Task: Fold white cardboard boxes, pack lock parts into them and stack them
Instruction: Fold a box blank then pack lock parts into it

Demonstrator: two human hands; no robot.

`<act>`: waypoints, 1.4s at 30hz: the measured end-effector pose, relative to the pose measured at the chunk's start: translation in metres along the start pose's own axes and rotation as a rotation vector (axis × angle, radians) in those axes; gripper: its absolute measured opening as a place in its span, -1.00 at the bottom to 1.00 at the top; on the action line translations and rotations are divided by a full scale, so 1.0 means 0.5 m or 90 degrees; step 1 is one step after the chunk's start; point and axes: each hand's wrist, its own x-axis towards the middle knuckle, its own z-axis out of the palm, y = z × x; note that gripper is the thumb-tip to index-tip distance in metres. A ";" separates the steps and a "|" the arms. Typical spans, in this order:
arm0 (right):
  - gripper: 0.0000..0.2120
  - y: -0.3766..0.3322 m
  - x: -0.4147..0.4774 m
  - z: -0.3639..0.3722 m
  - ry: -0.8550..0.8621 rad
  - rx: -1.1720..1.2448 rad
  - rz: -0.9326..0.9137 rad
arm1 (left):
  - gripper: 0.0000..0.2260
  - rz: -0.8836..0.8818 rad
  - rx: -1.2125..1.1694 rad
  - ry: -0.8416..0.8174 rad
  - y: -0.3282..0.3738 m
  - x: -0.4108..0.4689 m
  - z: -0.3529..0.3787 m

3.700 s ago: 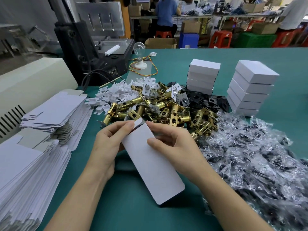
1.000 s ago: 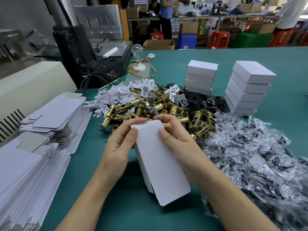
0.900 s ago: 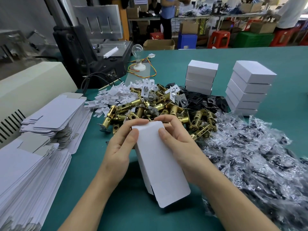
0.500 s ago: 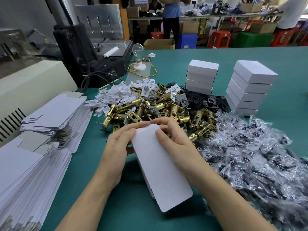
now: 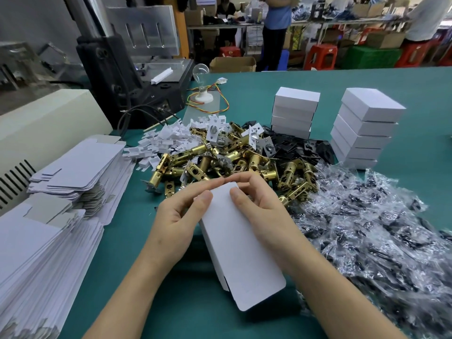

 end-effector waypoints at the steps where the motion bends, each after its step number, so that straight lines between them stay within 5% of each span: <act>1: -0.89 -0.001 0.001 0.000 0.006 0.001 -0.003 | -0.74 -0.004 0.008 0.014 -0.002 0.001 0.001; 10: -0.94 -0.007 -0.002 -0.001 0.022 -0.072 -0.010 | -0.75 -0.018 0.035 -0.006 -0.012 0.004 -0.011; 14: -0.87 -0.012 0.001 0.000 0.005 -0.095 -0.016 | -0.77 -0.110 -0.043 0.018 -0.011 0.006 -0.015; 21: -0.46 -0.018 0.000 -0.005 -0.037 -0.422 -0.328 | -0.82 -0.275 -0.207 0.158 -0.003 0.024 -0.030; 25: -0.64 -0.017 -0.003 0.005 -0.012 -0.394 -0.417 | -0.71 -0.178 -0.057 0.113 -0.009 0.014 -0.028; 30: -0.65 -0.025 0.002 -0.011 0.109 -0.343 -0.296 | -0.78 -0.131 -0.038 0.057 -0.013 0.054 -0.027; 33: -0.61 -0.024 0.003 -0.014 0.120 -0.371 -0.256 | -0.47 -0.076 -0.070 -0.081 -0.021 0.039 -0.029; 38: -0.69 -0.030 0.000 -0.020 0.183 -0.341 -0.276 | -0.56 -0.063 0.053 -0.101 -0.051 0.010 -0.023; 42: -0.89 -0.037 0.018 -0.058 0.297 -0.541 -0.199 | -0.63 -0.016 0.077 -0.138 -0.049 0.008 -0.017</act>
